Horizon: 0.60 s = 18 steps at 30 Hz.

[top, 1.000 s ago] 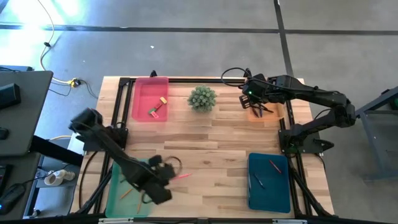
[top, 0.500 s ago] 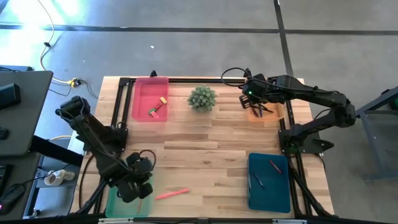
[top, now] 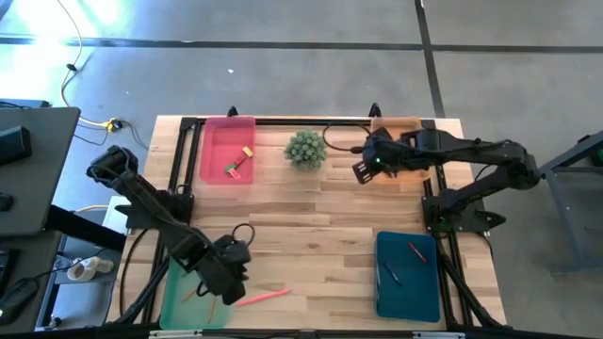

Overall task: Sort crayons/erasers/pens/pencils in bins
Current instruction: Put the pink pencil into the green bin

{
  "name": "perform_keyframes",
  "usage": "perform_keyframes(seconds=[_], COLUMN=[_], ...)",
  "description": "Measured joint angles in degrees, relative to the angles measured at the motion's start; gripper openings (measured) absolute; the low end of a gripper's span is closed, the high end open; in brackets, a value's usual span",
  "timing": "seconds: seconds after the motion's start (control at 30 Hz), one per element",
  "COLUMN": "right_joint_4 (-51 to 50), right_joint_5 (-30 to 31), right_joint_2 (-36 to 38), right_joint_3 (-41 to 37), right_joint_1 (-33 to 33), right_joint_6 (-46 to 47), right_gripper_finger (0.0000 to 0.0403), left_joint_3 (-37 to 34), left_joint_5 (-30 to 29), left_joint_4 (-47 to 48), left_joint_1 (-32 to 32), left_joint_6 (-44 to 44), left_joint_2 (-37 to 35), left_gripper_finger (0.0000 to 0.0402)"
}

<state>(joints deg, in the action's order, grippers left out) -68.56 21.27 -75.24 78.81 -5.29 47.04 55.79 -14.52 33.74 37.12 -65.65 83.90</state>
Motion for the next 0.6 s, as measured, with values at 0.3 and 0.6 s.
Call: perform_keyframes(seconds=[0.3,0.6], right_joint_4=[0.28,0.1], right_joint_5=[0.95,3.0], right_joint_2=[-0.12,-1.61], right_joint_3=[0.0,0.0], right_joint_1=[9.65,17.9], right_joint_6=[10.49,19.4], right_gripper_finger=[0.0099,0.0099], left_joint_3=[6.77,18.39], left_joint_5=[5.06,4.9], left_joint_4=[-0.76,4.84], left_joint_1=[-4.5,-7.44], left_joint_6=[12.51,26.15], left_joint_2=[0.02,0.0], left_gripper_finger=[0.0118,0.0087])
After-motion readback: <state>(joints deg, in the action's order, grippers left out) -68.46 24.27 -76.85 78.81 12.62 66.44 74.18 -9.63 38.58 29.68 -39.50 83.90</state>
